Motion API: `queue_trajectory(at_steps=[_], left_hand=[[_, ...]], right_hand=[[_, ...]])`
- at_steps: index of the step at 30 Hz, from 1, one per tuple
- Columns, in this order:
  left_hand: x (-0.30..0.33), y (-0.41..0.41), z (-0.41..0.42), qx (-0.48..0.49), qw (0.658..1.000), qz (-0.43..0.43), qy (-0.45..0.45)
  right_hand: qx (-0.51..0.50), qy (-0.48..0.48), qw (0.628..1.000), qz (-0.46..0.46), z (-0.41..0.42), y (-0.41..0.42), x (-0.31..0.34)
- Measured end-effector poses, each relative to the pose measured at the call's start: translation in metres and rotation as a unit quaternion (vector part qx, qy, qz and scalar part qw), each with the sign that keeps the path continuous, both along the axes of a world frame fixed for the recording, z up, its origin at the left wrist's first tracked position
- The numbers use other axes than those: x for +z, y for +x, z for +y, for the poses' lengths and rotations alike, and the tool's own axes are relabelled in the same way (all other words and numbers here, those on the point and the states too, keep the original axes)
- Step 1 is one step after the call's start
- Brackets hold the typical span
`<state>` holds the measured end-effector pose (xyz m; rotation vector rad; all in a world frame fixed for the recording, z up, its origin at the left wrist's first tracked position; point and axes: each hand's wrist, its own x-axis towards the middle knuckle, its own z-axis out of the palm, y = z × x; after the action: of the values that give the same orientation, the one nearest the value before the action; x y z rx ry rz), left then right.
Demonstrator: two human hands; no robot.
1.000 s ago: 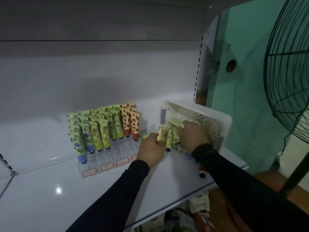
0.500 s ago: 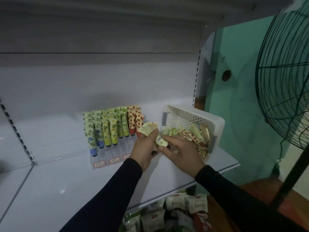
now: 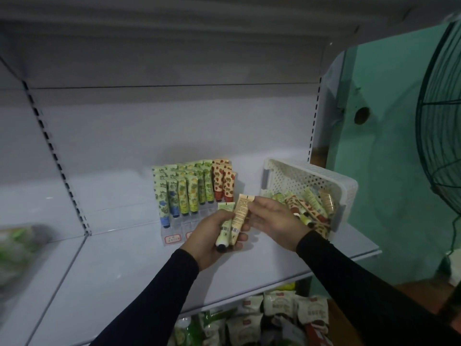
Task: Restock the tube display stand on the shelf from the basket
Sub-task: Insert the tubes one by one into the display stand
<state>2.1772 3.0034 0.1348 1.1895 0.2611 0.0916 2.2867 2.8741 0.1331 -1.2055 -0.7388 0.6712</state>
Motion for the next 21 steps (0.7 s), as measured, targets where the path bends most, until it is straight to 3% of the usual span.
queue_trajectory(at_steps=[3,9,13,16,21], left_hand=[[-0.005,-0.002,0.002,0.001,1.0,0.006,-0.012],[-0.01,-0.002,0.004,0.008,1.0,-0.007,0.013],[-0.01,-0.004,0.007,0.001,0.999,-0.009,-0.05],[-0.012,-0.005,0.012,-0.014,0.999,-0.02,-0.042],[-0.016,-0.008,0.015,0.012,0.999,0.007,0.031]], right_hand=[[0.005,0.019,0.999,0.035,0.001,-0.003,0.0],[-0.039,-0.035,0.999,-0.003,0.004,-0.005,0.002],[-0.002,0.013,0.999,0.052,0.002,-0.002,0.005],[0.034,0.024,0.997,0.058,0.001,-0.001,0.006],[-0.095,-0.006,0.995,0.032,0.014,0.0,0.006]])
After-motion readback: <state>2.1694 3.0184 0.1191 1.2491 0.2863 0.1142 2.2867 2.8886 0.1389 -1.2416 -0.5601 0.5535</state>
